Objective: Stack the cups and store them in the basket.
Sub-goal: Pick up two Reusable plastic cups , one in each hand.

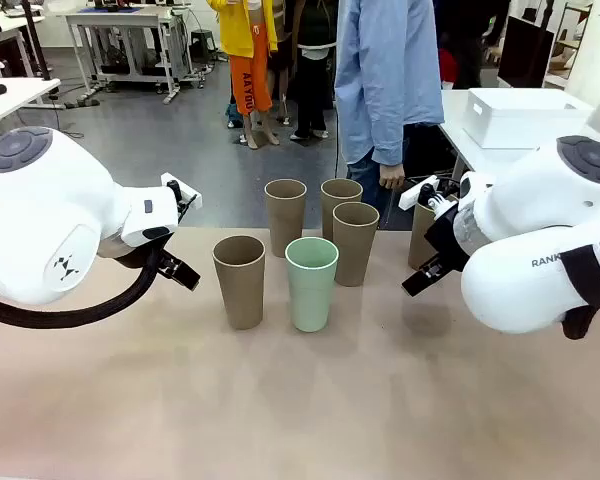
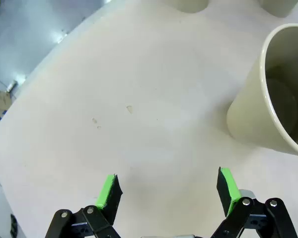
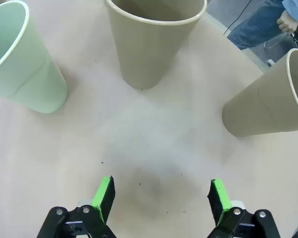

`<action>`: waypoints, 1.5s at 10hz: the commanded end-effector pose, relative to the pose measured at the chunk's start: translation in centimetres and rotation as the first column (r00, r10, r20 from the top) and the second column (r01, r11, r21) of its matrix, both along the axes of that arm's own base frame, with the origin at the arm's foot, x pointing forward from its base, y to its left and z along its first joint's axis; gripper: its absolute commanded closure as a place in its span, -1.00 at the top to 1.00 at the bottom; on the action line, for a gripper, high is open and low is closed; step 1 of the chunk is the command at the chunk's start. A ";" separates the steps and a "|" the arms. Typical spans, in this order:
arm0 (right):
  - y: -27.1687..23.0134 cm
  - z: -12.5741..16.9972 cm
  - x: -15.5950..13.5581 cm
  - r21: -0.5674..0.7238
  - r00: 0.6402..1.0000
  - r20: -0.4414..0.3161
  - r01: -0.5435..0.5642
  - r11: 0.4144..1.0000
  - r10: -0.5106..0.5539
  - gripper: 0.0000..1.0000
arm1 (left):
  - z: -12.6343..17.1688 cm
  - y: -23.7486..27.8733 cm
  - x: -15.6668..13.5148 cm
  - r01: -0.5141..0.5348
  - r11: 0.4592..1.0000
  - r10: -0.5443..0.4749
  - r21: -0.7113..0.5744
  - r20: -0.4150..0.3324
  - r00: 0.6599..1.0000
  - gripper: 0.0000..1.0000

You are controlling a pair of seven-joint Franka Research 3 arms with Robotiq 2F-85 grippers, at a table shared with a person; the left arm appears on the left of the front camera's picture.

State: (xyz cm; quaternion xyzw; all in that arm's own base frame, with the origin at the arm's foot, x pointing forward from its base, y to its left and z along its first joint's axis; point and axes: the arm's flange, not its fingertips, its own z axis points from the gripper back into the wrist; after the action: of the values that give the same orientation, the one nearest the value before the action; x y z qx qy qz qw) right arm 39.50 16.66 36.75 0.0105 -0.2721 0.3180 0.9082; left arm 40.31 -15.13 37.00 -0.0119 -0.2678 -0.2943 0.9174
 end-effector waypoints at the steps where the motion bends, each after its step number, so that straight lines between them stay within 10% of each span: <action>1: 0.2 0.3 0.0 0.003 1.000 0.005 -0.004 1.000 0.004 1.00 | 0.0 0.0 0.0 0.000 1.000 0.000 0.000 0.000 1.000 1.00; 11: 0.0 0.0 0.0 -0.001 1.000 0.000 -0.001 1.000 0.001 1.00 | 0.0 0.0 0.0 0.000 1.000 0.000 0.000 0.000 1.000 1.00; 15: -2.6 9.9 2.4 0.063 1.000 -0.025 -0.013 0.998 0.014 1.00 | 9.1 5.2 2.0 0.129 0.988 -0.134 -0.080 -0.061 0.989 1.00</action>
State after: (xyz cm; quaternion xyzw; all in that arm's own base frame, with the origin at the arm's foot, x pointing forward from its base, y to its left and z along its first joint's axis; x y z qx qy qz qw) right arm 41.43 15.65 44.05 0.0206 -0.2799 0.3013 0.9113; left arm 41.36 -12.48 44.18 -0.0575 -0.2659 -0.3178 0.9083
